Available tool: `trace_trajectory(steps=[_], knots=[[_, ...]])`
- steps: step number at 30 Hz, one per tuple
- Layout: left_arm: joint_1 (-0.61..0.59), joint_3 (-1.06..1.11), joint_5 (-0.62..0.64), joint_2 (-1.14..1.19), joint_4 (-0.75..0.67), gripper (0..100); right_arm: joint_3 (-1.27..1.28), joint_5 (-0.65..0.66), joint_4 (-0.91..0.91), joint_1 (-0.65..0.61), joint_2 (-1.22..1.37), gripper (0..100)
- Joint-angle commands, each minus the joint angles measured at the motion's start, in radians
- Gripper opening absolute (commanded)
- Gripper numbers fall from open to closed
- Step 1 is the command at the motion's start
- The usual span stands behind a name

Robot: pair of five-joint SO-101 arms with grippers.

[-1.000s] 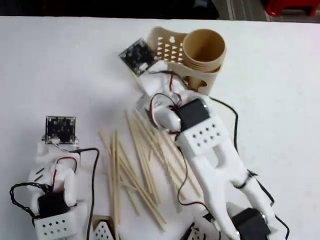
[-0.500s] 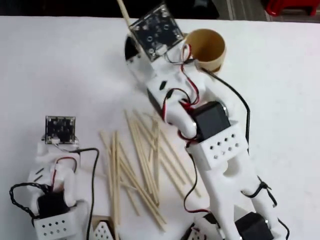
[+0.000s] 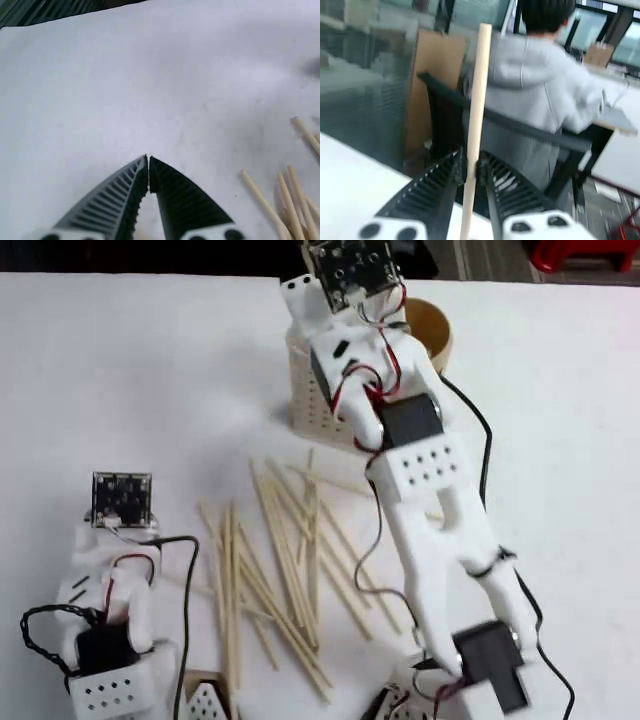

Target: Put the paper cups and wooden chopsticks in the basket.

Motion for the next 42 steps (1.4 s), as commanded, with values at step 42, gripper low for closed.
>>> trace_trajectory(steps=[42], knots=[[-0.012,-0.008,0.002,-0.018,-0.026,3,0.261,-0.15,1.067,-0.145,0.047,21.1]])
